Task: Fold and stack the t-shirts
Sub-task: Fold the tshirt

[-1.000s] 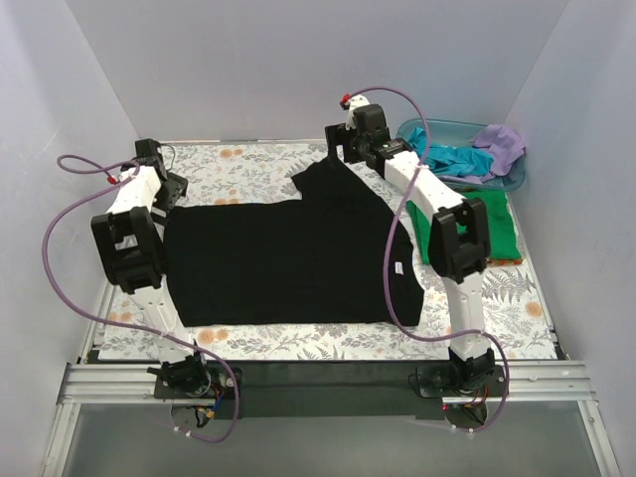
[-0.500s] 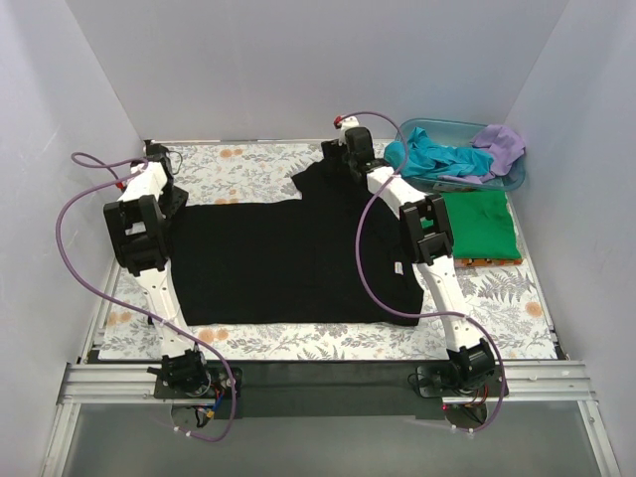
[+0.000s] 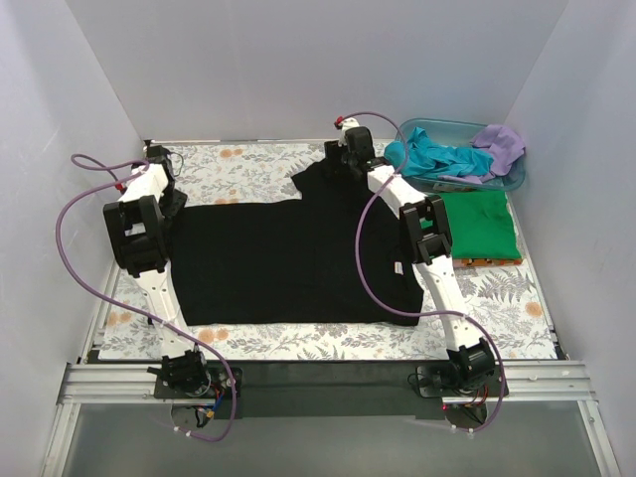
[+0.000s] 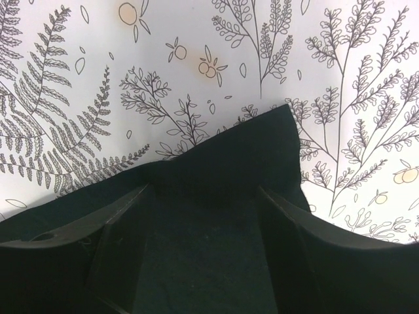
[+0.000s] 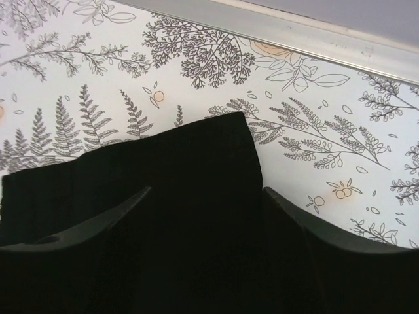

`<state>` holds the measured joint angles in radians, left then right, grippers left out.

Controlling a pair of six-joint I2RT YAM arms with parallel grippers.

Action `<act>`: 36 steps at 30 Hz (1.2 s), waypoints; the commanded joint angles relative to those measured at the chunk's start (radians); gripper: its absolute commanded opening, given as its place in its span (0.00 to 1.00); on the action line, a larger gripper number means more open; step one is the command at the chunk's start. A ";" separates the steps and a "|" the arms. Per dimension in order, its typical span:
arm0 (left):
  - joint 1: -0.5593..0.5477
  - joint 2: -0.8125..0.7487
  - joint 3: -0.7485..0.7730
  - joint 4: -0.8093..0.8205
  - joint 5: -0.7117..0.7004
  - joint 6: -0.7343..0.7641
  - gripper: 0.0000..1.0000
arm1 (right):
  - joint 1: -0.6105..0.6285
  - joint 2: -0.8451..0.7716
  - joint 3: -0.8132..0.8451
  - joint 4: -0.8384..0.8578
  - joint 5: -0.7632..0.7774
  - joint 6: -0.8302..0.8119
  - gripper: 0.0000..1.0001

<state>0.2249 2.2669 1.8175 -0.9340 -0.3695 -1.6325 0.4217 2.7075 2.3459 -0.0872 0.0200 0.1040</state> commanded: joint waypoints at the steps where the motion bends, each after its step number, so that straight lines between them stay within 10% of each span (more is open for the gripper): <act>1: 0.014 0.095 -0.090 -0.039 0.015 -0.010 0.61 | -0.031 -0.002 0.033 -0.157 -0.136 0.106 0.71; 9: 0.014 0.100 -0.104 -0.016 0.043 0.020 0.40 | -0.024 -0.006 0.012 -0.212 -0.112 0.151 0.32; 13: 0.014 0.105 -0.090 0.001 0.069 0.049 0.09 | -0.023 -0.006 0.021 -0.207 -0.101 0.142 0.01; 26: 0.013 -0.067 -0.162 0.168 0.249 0.186 0.00 | 0.002 -0.248 -0.144 -0.042 -0.071 0.002 0.01; 36: 0.013 -0.300 -0.412 0.313 0.307 0.188 0.00 | 0.014 -0.557 -0.615 0.073 -0.140 -0.101 0.01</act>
<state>0.2485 2.0521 1.4712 -0.6426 -0.1173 -1.4471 0.4335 2.2414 1.8500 -0.0933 -0.0822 0.0582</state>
